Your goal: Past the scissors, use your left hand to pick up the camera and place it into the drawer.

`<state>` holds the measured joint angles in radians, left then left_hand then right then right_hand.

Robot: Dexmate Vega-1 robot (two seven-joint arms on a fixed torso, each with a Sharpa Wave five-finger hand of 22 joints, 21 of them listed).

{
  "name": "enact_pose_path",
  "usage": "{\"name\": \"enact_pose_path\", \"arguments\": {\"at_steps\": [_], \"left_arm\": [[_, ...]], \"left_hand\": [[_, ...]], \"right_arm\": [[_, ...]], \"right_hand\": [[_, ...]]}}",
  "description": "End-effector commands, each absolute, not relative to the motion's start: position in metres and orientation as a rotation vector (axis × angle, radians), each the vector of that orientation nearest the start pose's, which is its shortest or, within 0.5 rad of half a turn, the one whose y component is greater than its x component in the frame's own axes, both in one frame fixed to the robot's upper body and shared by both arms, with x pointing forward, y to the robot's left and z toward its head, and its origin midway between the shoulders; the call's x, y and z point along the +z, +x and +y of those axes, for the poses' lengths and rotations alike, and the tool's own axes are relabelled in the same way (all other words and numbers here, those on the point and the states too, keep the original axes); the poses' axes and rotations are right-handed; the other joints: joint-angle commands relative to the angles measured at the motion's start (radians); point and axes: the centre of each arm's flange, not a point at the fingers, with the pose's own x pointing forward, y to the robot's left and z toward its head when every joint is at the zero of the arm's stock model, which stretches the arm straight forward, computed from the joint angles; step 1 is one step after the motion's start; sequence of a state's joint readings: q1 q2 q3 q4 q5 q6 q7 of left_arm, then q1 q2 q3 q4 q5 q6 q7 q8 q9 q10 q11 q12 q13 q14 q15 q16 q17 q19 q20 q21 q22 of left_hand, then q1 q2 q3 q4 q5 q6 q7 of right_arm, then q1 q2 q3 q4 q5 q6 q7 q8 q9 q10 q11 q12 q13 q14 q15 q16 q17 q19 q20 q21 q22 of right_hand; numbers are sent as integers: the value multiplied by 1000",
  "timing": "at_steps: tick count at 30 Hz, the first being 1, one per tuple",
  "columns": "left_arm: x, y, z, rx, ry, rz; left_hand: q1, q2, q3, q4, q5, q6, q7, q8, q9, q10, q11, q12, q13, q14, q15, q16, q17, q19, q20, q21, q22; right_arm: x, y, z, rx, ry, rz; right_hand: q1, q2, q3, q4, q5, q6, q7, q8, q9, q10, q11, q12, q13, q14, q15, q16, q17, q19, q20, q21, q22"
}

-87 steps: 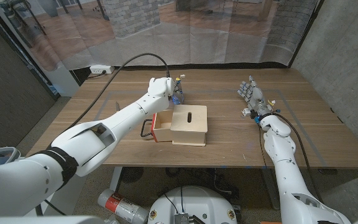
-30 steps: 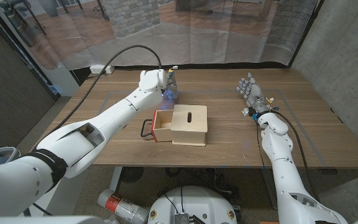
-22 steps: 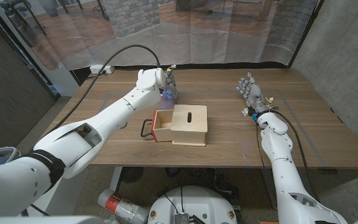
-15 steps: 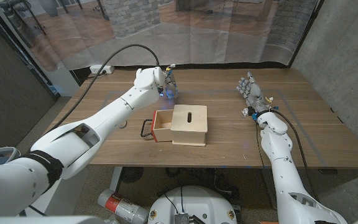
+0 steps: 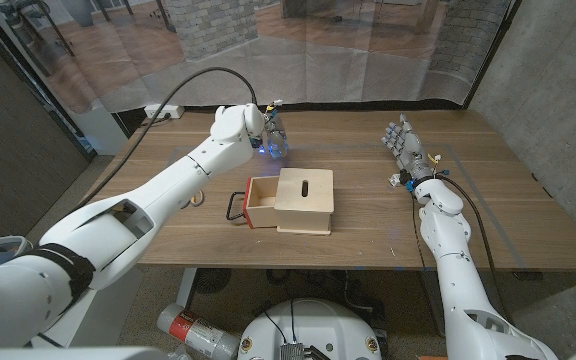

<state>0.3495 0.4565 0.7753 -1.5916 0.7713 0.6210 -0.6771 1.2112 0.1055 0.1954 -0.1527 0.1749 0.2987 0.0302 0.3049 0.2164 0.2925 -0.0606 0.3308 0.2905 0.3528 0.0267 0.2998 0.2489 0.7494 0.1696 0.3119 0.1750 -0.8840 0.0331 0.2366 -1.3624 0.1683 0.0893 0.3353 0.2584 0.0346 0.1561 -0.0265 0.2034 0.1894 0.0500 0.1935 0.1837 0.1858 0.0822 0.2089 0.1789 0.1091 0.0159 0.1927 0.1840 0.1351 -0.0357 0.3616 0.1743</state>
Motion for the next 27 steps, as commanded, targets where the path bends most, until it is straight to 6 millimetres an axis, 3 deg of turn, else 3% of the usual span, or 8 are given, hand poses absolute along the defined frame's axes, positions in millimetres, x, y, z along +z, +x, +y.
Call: {"name": "enact_pose_path", "arguments": {"at_steps": [1, 27], "left_arm": [[128, 625, 141, -124, 1500, -145], [132, 600, 143, -134, 1512, -199]], "left_hand": [[3, 6, 24, 19, 3, 12, 3, 6, 2, 10, -1, 3, 6, 61, -47, -2, 2, 1, 1, -3, 3], [5, 5, 27, 20, 2, 22, 4, 5, 3, 19, 1, 0, 12, 70, -49, -7, 3, 6, -2, -11, 4]], "right_arm": [[-24, 645, -301, 133, 198, -628], [-22, 641, -298, 126, 191, -634]], "right_hand": [[4, 11, 1, -4, -3, 9, 0, 1, 5, 9, -1, 2, 6, 6, 2, -2, 1, 6, -10, -7, 5], [3, 12, 0, -6, -3, 9, -1, 1, 5, 11, -1, 2, 6, 8, 2, -2, 1, 11, -10, -15, 5]]}}
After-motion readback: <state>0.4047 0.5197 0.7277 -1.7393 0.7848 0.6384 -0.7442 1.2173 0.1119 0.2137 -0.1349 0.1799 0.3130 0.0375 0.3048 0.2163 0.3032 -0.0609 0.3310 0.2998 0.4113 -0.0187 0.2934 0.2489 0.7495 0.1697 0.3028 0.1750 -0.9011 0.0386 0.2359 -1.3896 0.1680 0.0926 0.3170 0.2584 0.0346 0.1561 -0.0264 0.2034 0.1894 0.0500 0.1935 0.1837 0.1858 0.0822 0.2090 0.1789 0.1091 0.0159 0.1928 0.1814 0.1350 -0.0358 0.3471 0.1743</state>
